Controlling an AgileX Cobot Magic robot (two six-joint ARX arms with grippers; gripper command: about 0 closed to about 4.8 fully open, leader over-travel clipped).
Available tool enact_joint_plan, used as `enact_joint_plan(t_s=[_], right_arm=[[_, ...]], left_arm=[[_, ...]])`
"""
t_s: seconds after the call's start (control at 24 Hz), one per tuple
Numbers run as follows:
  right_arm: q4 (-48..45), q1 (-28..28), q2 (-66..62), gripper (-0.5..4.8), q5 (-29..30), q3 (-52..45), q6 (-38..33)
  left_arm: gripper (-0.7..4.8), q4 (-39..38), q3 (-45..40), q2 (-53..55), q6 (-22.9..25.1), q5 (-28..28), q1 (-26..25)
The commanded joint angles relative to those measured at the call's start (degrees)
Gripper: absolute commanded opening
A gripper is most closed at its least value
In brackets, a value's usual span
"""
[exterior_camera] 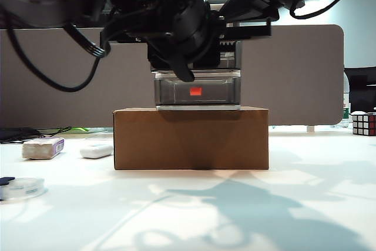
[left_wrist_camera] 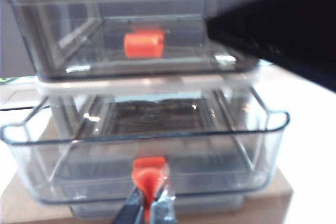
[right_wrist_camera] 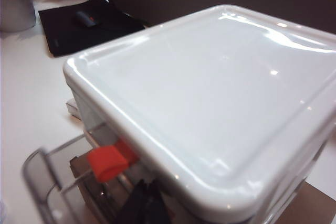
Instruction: Open the second layer of the drawer on the table, pick up the transparent tape on the table and put it in, and finally close the drawer.
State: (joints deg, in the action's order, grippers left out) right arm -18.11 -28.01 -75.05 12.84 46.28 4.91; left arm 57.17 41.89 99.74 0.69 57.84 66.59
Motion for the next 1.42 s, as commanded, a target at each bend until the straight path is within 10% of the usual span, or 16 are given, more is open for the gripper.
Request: enact_joint_plan(t_s=[0.04,1.0,1.21,1.42], right_arm=[[-1.49,0.02,0.11,-0.05,-1.2,0.44,-0.31],[-1.49,0.0,0.13,-0.05,-1.16,0.44,-0.33],[-1.44,0.0,0.15,-0.05,-0.79,0.44,-0.33],[-1.42,0.0,0.17,-0.05,-0.24,0.44,-0.33]], left_arm=[[-0.06,-1.86,-0.83,-0.63,1.01,0.92,2.67],[-0.06,-3.91,-2.12,-2.69,0.79,10.6,10.36],[1.45,-4.83,-2.78,-4.39,0.83,13.97,13.27],[1.53,-7.41,-6.16,-11.39,1.05,15.15,16.55]])
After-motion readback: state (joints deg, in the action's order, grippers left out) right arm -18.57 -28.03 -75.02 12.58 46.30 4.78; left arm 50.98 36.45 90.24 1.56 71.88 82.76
